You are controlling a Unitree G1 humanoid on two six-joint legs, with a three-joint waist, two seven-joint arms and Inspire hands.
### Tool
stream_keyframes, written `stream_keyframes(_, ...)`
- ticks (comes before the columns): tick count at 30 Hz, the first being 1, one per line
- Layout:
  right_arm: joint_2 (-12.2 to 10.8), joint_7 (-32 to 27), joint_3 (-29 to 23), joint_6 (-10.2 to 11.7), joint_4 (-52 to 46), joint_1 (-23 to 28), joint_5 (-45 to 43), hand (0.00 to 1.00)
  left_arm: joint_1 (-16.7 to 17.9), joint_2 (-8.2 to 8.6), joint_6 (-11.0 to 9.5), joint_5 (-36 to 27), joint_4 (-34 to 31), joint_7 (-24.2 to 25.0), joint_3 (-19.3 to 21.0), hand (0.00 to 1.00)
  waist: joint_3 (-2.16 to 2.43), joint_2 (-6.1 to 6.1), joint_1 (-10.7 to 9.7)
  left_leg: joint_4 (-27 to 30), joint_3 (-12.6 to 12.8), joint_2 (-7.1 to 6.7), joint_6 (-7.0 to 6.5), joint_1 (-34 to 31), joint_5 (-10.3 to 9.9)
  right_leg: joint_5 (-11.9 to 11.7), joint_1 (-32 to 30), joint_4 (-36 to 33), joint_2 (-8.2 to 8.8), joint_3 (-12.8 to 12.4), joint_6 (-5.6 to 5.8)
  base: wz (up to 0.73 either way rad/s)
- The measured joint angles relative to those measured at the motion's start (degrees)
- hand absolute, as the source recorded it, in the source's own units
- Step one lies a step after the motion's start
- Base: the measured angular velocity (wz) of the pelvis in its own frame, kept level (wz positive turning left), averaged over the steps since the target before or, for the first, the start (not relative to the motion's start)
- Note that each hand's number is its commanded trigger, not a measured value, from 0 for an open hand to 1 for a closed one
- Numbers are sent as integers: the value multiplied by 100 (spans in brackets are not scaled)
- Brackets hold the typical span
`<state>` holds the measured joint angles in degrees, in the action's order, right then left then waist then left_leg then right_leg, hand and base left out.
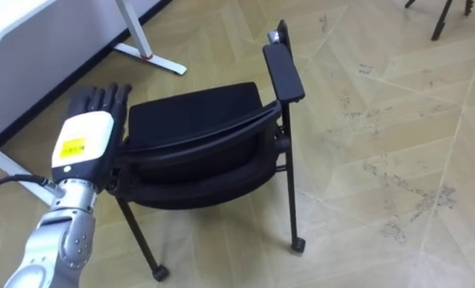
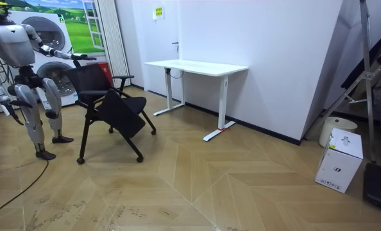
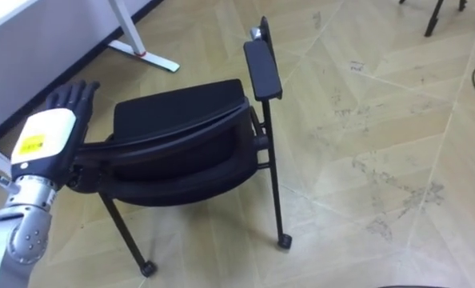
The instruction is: Push chair
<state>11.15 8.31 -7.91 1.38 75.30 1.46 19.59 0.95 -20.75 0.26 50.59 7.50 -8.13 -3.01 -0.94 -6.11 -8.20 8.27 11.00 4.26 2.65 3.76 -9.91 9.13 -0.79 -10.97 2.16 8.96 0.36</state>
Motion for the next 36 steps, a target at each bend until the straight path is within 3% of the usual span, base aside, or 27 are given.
stream_keyframes(5, 3, 56, 5, 49, 4, -18, 13, 0, -300, -16, -32, -367, 578, 163, 1, 0, 4, 9, 39, 1, 6, 8, 0, 33, 0, 0, -30, -75, -12, -90, -1, -8)
stream_keyframes(8, 3, 60, 4, 49, 6, -21, 14, 0, -311, -16, -34, -432, 781, 372, 2, 0, 8, 7, 31, 0, 54, 7, 0, 61, 0, -1, -6, -73, -15, -95, -1, -6)
stream_keyframes(15, 38, 62, -5, 51, 102, -67, -7, 0, -501, -16, -36, -662, 956, 760, 1, 0, 32, -32, 2, 1, 55, 7, 0, 95, 0, -4, 19, -86, -15, -102, -7, 0)
stream_keyframes(20, 56, 48, -4, 40, 137, -71, 9, 0, -530, -16, -34, -1063, 956, 793, 1, 0, 25, -23, -11, 1, 56, 5, 0, 110, 0, -6, -1, -133, -14, -110, -9, 0)
stream_keyframes(25, 77, 49, -4, -23, 138, -71, 14, 0, -610, -17, 16, -1067, 956, 980, 3, 0, 17, -12, 1, 1, 92, 2, 0, 106, 0, -4, -44, -158, -17, -185, -7, -3)
stream_keyframes(26, 84, 49, -4, -24, 138, -71, 14, 0, -614, -17, 23, -1067, 956, 1003, 9, 11, 17, -12, 2, 1, 101, 1, 0, 106, 0, -4, -53, -163, -17, -188, -6, -4)
stream_keyframes(27, 86, 50, -5, -24, 138, -70, 14, 0, -614, -17, 31, -1064, 956, 1011, 12, 29, 18, -13, -1, 2, 107, 0, 0, 106, 0, -5, -59, -166, -17, -193, -5, -4)
stream_keyframes(28, 86, 51, -5, -24, 138, -69, 14, 0, -615, -17, 38, -1063, 955, 1017, 12, 63, 19, -14, -4, 2, 105, -1, 0, 105, 0, -6, -60, -165, -17, -193, -4, 0)
stream_keyframes(29, 87, 55, -5, -24, 138, -67, 12, 0, -615, -17, 61, -1059, 942, 1042, 13, 78, 22, -16, -7, 3, 108, -1, 0, 107, 0, -6, -58, -166, -18, -196, -4, 0)
stream_keyframes(30, 90, 58, -12, -26, 120, -57, -20, 0, -617, -22, 69, -1061, 940, 1103, 19, 100, 23, -16, -28, 7, 108, -1, 0, 99, 0, -6, -70, -166, -20, -202, -4, 0)
stream_keyframes(36, 166, 67, -29, -26, 5, -66, -247, 0, -617, -56, 194, -1060, 943, 1298, 102, 100, 39, -39, -97, 39, 114, -3, 0, 88, 0, -6, -90, -170, -26, -260, -5, -5)
